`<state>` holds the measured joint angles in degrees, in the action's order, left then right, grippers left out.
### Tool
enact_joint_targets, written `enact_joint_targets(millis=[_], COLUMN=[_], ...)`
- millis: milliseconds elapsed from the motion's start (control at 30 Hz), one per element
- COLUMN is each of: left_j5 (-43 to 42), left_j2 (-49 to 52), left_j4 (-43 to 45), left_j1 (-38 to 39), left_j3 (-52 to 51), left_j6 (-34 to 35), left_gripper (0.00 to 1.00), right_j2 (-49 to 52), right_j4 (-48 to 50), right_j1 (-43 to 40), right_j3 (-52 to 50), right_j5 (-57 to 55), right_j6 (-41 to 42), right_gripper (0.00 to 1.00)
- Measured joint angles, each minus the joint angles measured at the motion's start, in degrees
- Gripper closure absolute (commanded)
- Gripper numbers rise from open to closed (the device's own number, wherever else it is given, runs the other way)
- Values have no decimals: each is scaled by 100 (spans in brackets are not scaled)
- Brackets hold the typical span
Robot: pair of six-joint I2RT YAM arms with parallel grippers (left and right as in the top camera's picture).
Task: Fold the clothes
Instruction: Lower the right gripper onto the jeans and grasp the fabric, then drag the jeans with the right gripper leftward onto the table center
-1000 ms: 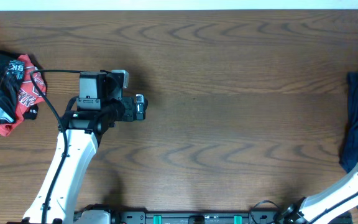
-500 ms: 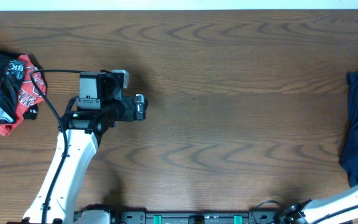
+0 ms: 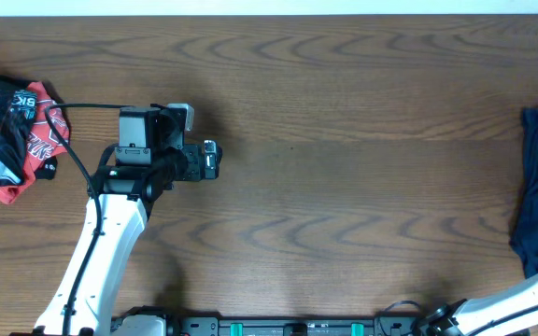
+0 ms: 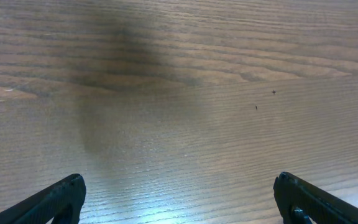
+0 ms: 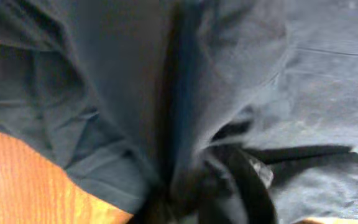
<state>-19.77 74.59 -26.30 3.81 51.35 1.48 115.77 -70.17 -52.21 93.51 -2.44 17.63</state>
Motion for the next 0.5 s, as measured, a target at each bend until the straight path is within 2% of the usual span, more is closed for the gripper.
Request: enact_joint_targets(millis=[300, 500], left_j5=[0, -2], left_j2=[0, 0], left_j4=[4, 7], left_j1=[0, 0], left_j3=[0, 0], left_j6=[0, 0], left_gripper=[2, 2], right_j2=[-7, -350], right_j4=[17, -326], right_j1=[533, 1725], right_j3=[28, 529], right_j5=[-61, -133], right_j6=[-7, -96], right_gripper=[99, 99])
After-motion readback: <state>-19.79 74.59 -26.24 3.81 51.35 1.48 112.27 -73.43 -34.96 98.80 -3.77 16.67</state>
